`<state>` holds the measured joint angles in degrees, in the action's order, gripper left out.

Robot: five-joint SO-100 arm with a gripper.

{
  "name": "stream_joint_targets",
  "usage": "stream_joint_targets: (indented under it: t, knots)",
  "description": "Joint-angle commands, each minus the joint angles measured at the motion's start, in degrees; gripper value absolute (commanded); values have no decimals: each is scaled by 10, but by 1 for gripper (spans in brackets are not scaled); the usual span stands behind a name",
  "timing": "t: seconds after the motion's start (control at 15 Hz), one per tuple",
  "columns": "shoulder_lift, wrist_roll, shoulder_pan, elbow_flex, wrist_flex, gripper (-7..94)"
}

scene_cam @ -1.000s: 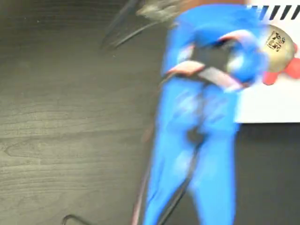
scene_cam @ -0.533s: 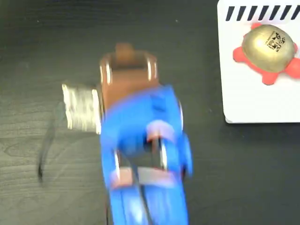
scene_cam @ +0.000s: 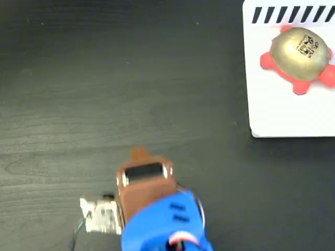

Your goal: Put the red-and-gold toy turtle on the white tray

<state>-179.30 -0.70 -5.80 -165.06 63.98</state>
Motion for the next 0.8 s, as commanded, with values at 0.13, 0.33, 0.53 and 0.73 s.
stream_joint_targets:
  t: [0.13, 0.33, 0.53, 0.73]
  knots:
    - [-61, -32, -3, -28, 72, 0]
    - [-69, -53, 7, -26, 95, 0]
    - [-69, -46, 1, -25, 95, 0]
    - [-69, -56, 10, -25, 95, 0]
